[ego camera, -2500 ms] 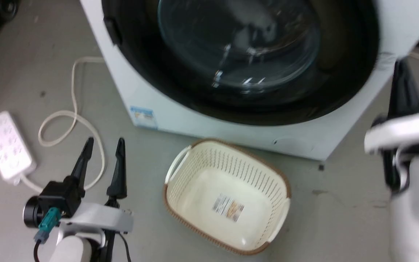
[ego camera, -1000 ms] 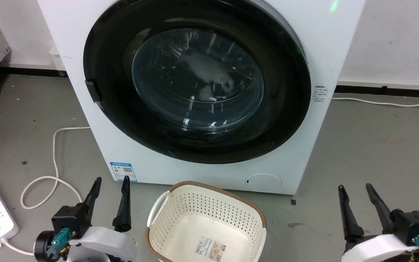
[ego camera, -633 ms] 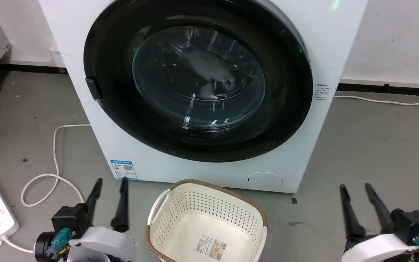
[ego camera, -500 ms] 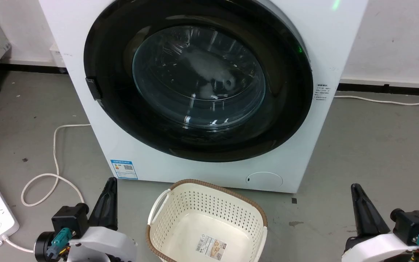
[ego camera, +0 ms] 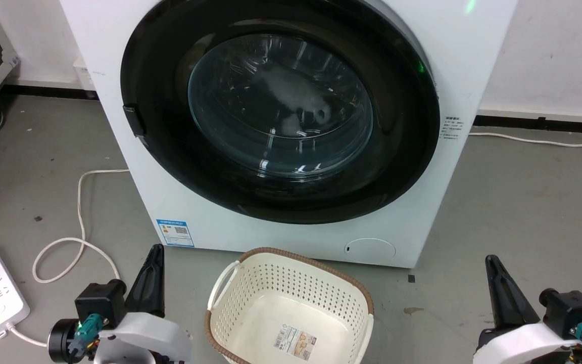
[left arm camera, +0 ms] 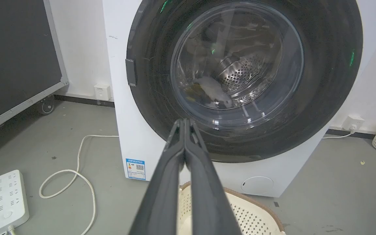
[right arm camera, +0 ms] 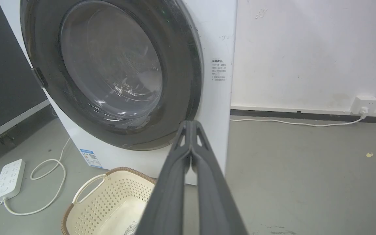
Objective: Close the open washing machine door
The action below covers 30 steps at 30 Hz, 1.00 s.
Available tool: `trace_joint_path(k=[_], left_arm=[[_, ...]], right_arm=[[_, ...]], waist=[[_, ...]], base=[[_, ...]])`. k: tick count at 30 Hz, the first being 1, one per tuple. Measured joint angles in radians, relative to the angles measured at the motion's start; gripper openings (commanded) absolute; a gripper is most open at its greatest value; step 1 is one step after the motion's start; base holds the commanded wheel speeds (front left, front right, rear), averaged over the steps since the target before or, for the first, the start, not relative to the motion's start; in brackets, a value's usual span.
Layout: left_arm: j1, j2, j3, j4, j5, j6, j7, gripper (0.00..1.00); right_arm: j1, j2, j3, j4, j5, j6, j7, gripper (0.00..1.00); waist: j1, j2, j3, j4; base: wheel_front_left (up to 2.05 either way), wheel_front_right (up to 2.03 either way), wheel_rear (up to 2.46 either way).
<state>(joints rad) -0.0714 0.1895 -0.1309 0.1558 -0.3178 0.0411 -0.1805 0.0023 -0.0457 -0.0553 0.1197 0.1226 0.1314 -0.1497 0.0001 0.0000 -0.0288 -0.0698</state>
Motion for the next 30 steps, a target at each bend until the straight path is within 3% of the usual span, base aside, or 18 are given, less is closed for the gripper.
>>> trace_joint_path(k=[30], left_arm=[[0.013,-0.046,0.043,-0.048,0.098,-0.010,0.058,0.00]], right_arm=[[0.000,0.000,0.018,-0.036,-0.039,0.000,0.048,0.00]], waist=[[0.0000,0.0000,0.009,0.023]], base=[[0.00,0.00,0.00]])
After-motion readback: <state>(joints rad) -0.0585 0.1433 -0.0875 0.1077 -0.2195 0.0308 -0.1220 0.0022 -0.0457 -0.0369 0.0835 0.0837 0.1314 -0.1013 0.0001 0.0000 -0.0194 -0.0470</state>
